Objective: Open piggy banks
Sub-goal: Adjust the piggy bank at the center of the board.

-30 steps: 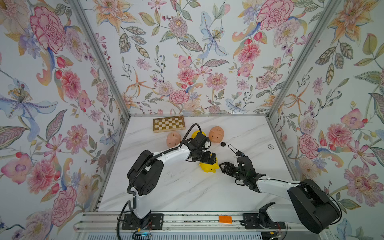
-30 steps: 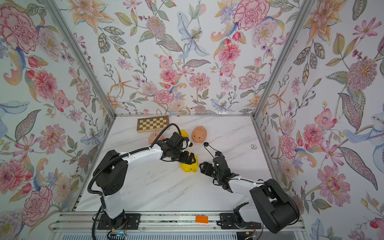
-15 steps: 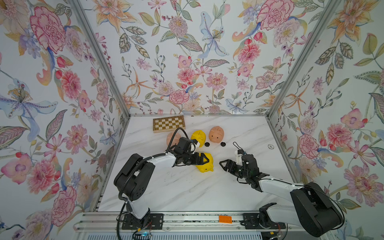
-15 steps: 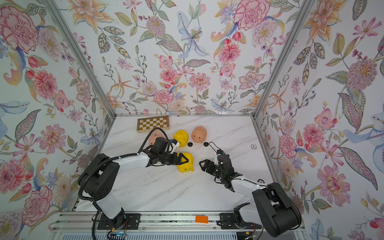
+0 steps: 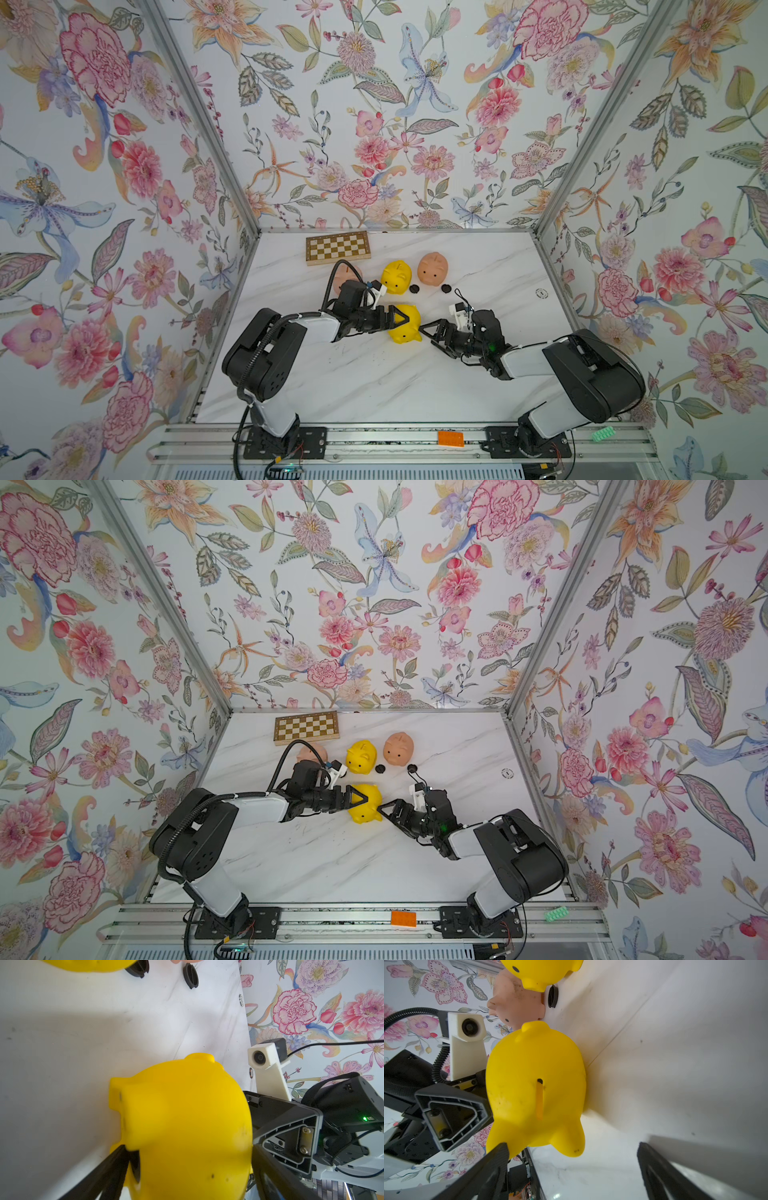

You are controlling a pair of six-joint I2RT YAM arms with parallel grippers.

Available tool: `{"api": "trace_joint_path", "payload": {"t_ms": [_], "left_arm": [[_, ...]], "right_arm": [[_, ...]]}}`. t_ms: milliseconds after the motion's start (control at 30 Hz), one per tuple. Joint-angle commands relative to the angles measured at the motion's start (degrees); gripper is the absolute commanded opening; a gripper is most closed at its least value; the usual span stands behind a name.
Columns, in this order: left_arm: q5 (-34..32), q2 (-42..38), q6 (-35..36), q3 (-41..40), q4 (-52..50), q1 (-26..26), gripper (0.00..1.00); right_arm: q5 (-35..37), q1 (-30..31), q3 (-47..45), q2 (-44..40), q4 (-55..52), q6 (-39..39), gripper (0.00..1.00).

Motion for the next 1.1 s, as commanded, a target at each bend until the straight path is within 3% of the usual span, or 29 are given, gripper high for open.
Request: {"api": "trace_joint_path", "payload": {"t_ms": [0, 267, 533, 867, 1067], "left_arm": [[-1.5, 0.6, -0.4, -1.9, -2.8, 0.5, 0.93], [-1.5, 0.9, -0.8, -2.5, -1.6, 0.6, 0.93], [-1.4, 1.1, -2.0, -3.3, 0.9, 0.6, 0.92], [-1.2, 0.9, -2.2, -4.0, 2.3, 0.6, 0.92], [-0.8, 1.0, -2.4, -4.4, 3.1, 0.6, 0.92]], "right_arm": [[-0.8, 1.0, -0.3, 1.8, 11.6, 6.5, 0.99], [-1.4, 2.0, -0.6, 6.6, 21.5, 13.6, 0.99], [0.4, 5.4, -0.1, 9.6, 22.0, 18.1, 0.98], [3.6, 7.1, 0.3, 10.6, 22.7, 19.7, 0.83], [3.7, 7.1, 1.2, 12.1, 24.0, 20.6, 0.82]]}}
